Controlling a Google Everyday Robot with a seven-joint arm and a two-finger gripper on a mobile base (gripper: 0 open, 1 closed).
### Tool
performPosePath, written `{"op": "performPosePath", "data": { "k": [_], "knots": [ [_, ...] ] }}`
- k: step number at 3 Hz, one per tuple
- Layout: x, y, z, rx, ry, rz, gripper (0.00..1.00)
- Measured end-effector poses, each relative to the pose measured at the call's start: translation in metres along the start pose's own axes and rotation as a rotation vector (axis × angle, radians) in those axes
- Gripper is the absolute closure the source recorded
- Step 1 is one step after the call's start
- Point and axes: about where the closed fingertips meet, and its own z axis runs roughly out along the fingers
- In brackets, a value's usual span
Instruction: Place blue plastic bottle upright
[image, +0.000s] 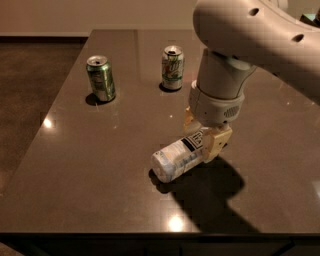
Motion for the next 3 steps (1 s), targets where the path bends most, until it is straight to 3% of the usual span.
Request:
{"op": "performPosePath", "data": {
  "k": [1,2,3],
  "knots": [
    [0.001,-0.009,-0.015,0.017,-0.016,-0.023,0.72],
    [0.006,-0.028,-0.036,0.082,0.003,-0.085,0.96],
    [0.014,-0.05,-0.055,0.183,0.005,-0.181,1.0]
  ]
}}
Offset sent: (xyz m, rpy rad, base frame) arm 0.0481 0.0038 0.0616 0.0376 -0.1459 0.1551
